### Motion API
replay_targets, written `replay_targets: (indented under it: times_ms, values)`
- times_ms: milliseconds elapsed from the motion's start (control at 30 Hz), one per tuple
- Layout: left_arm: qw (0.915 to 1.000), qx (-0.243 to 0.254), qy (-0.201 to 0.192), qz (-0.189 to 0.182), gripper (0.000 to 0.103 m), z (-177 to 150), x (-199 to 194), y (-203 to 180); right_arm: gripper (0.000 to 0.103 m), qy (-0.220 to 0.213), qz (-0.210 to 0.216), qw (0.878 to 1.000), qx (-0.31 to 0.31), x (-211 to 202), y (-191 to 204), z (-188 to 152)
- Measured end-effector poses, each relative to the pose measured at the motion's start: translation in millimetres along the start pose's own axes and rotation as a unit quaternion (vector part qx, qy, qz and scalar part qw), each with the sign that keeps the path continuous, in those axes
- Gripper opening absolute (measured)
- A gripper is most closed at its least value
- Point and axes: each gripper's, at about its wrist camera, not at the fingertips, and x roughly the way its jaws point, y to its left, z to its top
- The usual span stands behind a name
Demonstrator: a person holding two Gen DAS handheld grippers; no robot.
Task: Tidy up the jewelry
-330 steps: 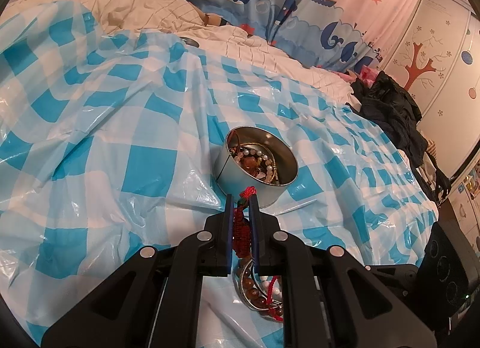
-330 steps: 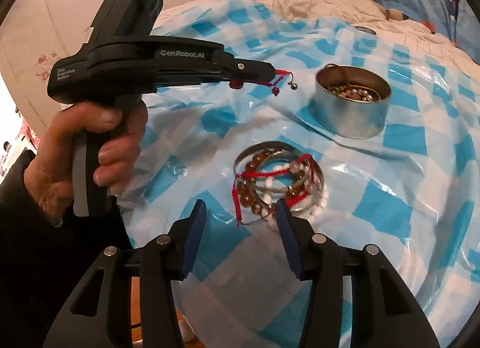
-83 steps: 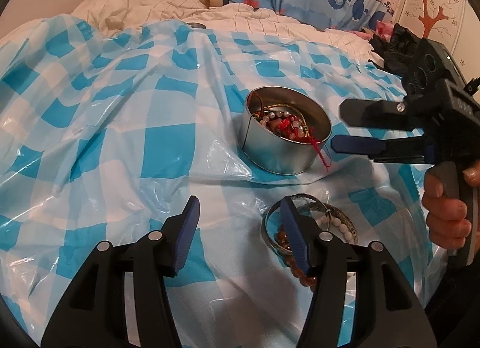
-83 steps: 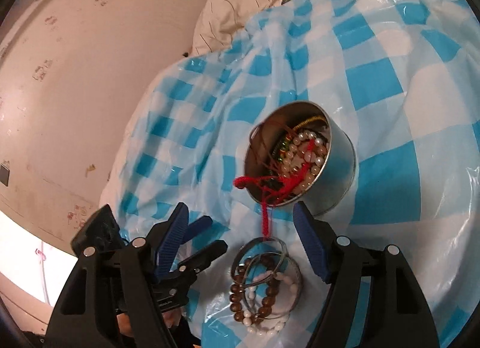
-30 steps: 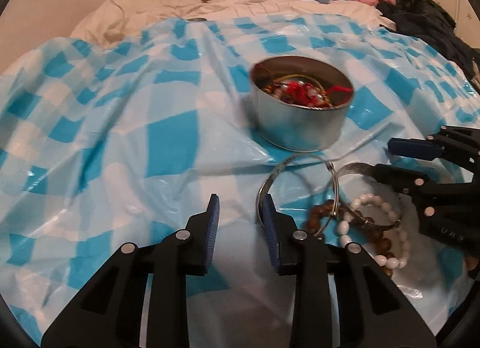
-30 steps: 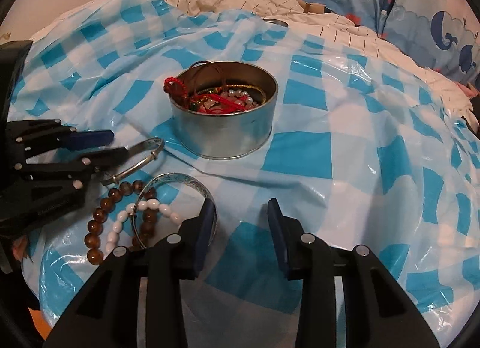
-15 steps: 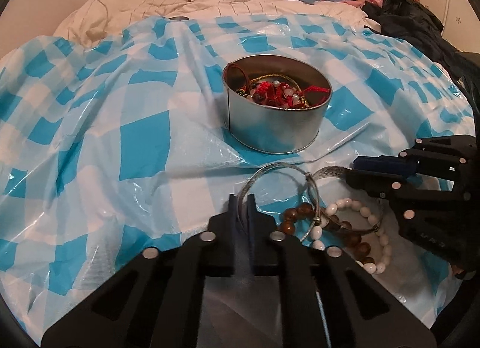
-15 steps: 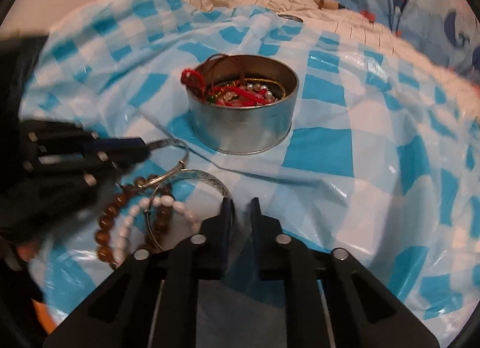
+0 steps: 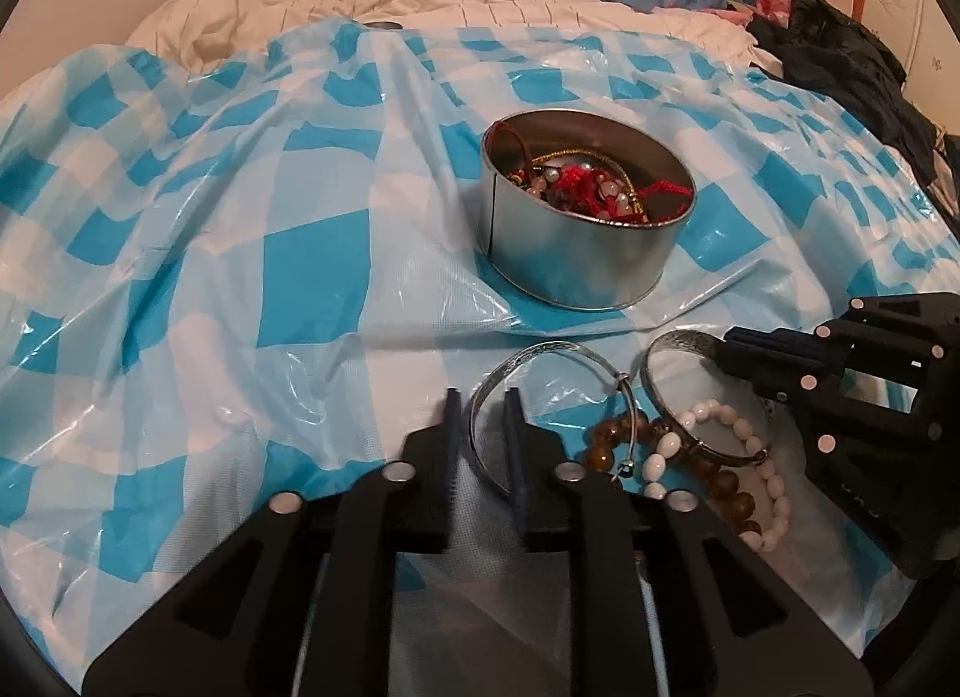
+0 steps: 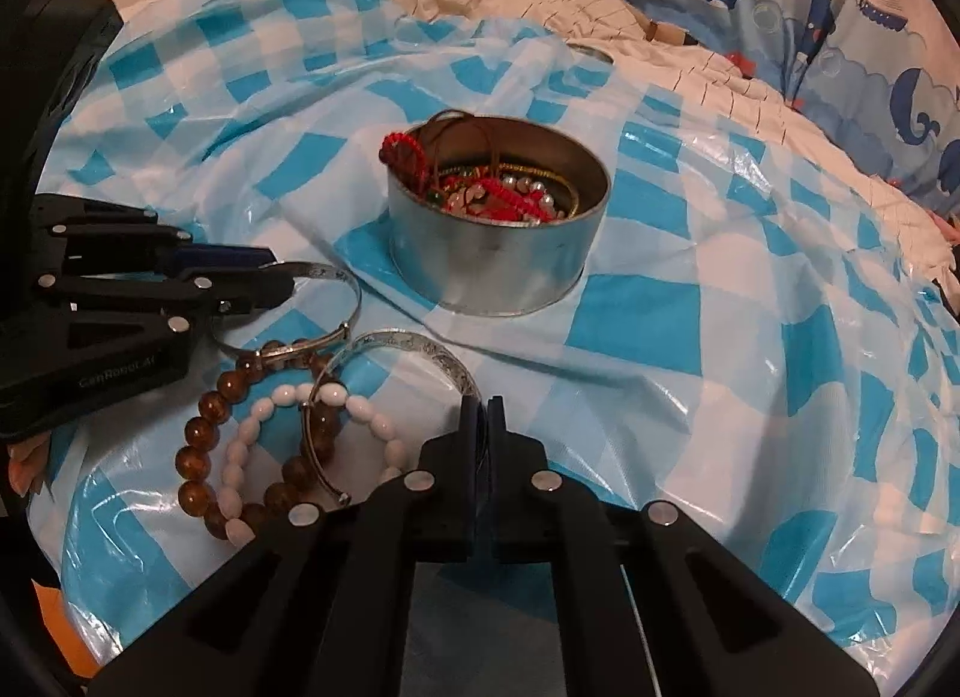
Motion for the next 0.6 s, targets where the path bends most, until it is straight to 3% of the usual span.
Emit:
replay_targets:
  times_ms: [267,300,333,367,600]
  values:
    - [1.0000,0.003,0.001,0.001,0.023,-2,2,-1,0.009,0.008,0.019,1.000,0.009,3,-2,-3]
    - [1.0000,0.007,0.001,0.001,0.021,-2,2,-2,0.009,0.008,0.017,1.000,0.007,4,-1,-3]
    - [0.9999,0.011,0.000,-0.003,0.010,-2,1,-3,0.009,0.007,0.016,1.000,0.004,4,0,-3]
    - [0.9998,0.021,-0.001,0.004,0.005,-2,0,-6,0.008,0.007,0.017,1.000,0.004,4,0,-3]
    - [0.9994,0.006,-0.035,0.004,0.004,4,-19,1,0.004,-0.037,0.040,0.997,0.048,-14,-15,4]
